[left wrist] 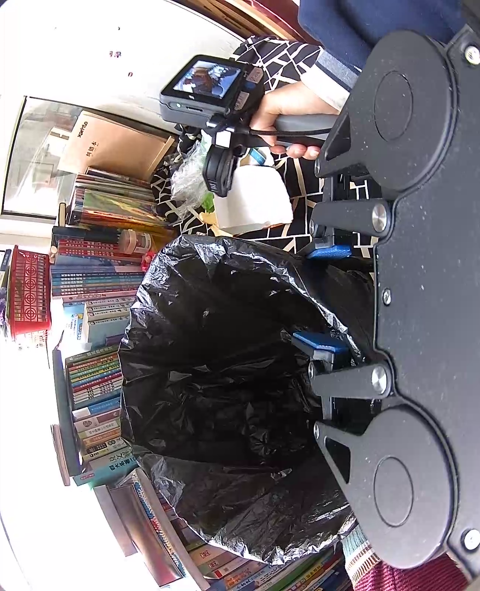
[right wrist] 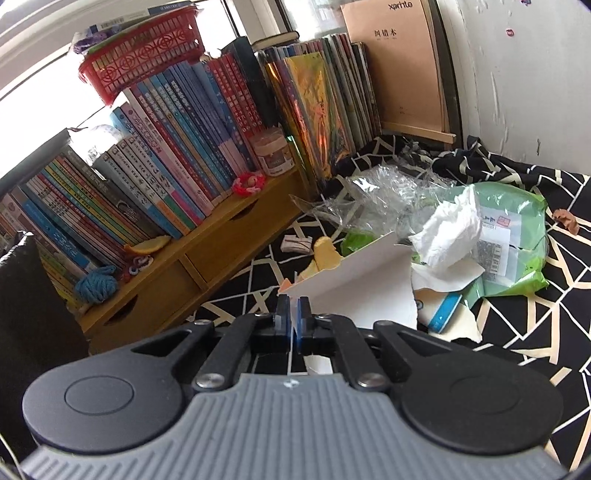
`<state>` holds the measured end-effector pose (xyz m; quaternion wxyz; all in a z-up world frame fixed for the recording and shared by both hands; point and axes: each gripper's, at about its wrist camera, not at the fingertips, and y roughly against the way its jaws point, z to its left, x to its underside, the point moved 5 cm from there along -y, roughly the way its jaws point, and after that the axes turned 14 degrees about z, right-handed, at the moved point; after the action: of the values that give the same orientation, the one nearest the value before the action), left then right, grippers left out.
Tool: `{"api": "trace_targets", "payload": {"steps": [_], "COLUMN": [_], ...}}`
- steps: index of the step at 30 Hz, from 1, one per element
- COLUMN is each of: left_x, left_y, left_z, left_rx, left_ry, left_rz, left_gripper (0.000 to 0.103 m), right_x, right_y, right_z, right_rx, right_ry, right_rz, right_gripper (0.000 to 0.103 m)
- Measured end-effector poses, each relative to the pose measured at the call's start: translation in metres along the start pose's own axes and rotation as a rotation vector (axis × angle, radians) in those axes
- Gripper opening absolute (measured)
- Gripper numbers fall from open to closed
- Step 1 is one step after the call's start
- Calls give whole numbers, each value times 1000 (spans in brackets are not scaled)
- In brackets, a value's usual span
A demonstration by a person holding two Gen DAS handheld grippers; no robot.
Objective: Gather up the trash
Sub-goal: 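Lift the white cardboard with the right gripper off the pile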
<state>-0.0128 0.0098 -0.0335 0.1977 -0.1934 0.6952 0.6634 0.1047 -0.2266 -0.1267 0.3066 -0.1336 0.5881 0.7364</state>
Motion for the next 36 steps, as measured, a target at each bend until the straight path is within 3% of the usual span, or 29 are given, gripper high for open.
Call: {"api": "trace_targets", "payload": {"steps": [4, 6, 10, 20, 24, 29, 32, 34, 36], "left_x": [0, 0, 0, 0, 0, 0, 0, 0, 0], "left_y": [0, 0, 0, -1, 0, -1, -1, -1, -1], "left_z": [0, 0, 0, 0, 0, 1, 0, 1, 1], "left_rx": [-1, 0, 0, -2, -1, -1, -1, -1, -1], "left_ry": [0, -1, -1, 0, 1, 0, 1, 0, 0], "left_rz": [0, -1, -1, 0, 0, 1, 1, 1, 1], "left_gripper": [37, 38, 38, 38, 38, 38, 38, 38, 38], "right_x": [5, 6, 4, 4, 10, 26, 32, 30, 25], "right_y": [-12, -16, -22, -36, -49, -71, -74, -69, -60], "right_z": [-16, -23, -32, -49, -49, -46, -44, -42, -39], "right_rx": [60, 93, 138, 174, 187, 128, 103, 80, 71], "right_ry": [-34, -34, -28, -38, -8, -23, -52, -80, -98], "right_rz": [18, 7, -19, -47, 17, 166, 214, 203, 182], "right_gripper": [58, 67, 78, 90, 94, 91, 42, 21, 12]}}
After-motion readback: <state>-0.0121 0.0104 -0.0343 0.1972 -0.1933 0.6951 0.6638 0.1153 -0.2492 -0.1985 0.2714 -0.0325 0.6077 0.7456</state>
